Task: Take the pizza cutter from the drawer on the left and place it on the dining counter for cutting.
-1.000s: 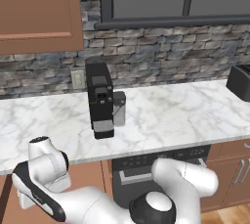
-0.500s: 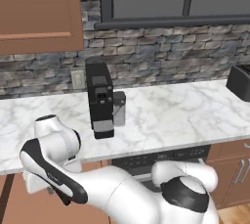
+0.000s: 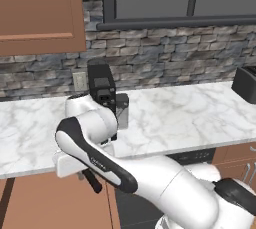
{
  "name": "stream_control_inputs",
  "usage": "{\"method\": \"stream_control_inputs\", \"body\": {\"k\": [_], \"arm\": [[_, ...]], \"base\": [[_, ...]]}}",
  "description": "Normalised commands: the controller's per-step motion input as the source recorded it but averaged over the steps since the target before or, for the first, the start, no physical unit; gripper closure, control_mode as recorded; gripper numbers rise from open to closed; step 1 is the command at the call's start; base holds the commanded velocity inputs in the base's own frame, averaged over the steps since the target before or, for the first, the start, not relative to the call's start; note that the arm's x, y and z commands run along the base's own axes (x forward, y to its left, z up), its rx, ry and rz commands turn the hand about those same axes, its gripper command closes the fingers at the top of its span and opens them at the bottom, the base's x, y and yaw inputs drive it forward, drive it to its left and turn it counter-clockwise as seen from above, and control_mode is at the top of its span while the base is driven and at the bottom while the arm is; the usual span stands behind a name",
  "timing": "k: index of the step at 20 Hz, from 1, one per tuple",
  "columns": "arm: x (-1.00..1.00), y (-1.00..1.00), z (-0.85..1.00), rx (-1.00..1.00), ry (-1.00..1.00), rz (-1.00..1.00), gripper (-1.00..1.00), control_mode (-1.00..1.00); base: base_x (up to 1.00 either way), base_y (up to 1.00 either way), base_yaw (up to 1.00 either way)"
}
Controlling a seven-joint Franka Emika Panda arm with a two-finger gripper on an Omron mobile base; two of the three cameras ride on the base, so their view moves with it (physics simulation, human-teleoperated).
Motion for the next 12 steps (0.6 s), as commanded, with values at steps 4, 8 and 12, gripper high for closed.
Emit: {"method": "stream_control_inputs", "body": {"k": [4, 8, 12], "arm": [[0.00, -1.00, 0.23, 0.00, -0.08, -0.01, 1.00, -1.00], [0.00, -1.00, 0.24, -0.04, -0.05, -0.06, 1.00, -1.00], [0.00, -1.00, 0.24, -0.04, -0.05, -0.11, 1.00, -1.00]], "base": [[0.00, 0.00, 0.00], [0.00, 0.00, 0.00], [0.00, 0.00, 0.00]]}}
